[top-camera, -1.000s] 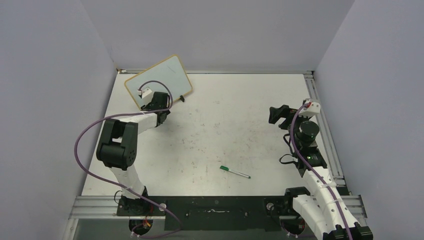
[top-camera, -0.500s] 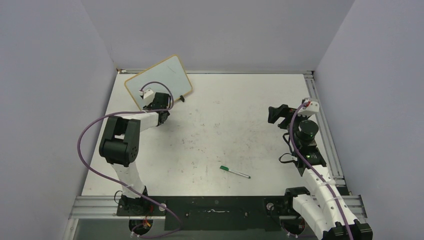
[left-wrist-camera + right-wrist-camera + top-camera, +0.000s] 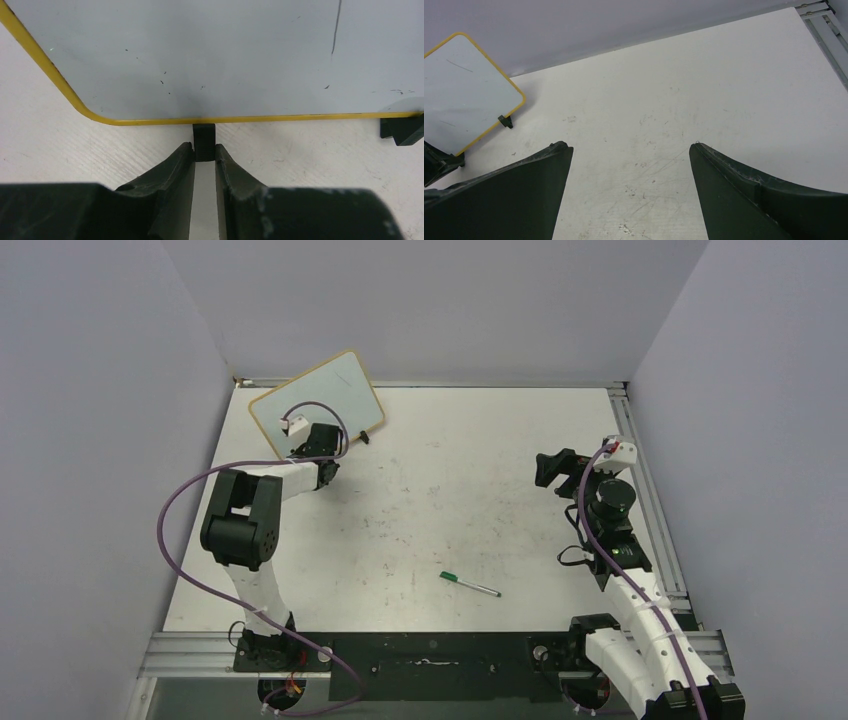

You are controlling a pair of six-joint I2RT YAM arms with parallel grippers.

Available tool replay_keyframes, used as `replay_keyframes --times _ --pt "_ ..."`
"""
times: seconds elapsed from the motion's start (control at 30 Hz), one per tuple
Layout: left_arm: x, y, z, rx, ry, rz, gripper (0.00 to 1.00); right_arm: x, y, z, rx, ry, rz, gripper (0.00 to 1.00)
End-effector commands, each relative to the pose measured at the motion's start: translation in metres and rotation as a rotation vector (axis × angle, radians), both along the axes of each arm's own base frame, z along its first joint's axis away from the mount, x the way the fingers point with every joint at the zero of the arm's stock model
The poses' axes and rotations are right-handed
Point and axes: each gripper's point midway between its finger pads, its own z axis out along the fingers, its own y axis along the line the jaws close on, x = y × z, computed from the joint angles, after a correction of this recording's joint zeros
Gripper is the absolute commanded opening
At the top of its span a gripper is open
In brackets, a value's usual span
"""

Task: Write a sentence on the whiteboard
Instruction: Move the whiteboard to the center of the board.

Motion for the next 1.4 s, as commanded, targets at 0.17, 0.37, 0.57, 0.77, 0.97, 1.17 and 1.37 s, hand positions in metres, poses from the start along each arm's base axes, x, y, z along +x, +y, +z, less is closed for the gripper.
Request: replay_keyframes --times 0.17,0.37,0.57,0.77,0.97,1.17,1.37 --pt "0.009 0.004 0.012 0.020 -0.025 0.003 0.00 0.004 0.002 0.025 0.008 -0.078 0.012 0.90" --pt "-0.002 0.001 0.013 0.029 -0.010 -0.021 0.00 0.004 0.002 0.025 0.006 -0.077 0.014 0.90" --pt "-0.014 -0.009 0.014 0.014 -0.014 -0.055 0.00 0.004 0.002 0.022 0.004 -0.069 0.015 0.90" --pt "-0.026 -0.020 0.013 0.008 -0.016 -0.096 0.00 0.004 0.002 0.021 -0.003 -0.064 0.015 0.90" --pt "-0.040 -0.036 0.013 0.003 -0.049 -0.150 0.00 0.005 0.001 0.020 -0.011 -0.058 0.010 0.90" --pt "-0.060 -0.052 0.005 -0.015 -0.060 -0.210 0.00 0.006 0.000 0.017 -0.018 -0.048 0.006 0.90" --pt "-0.078 -0.073 0.000 -0.025 -0.070 -0.310 0.00 0.006 0.001 0.014 -0.020 -0.036 0.013 0.90"
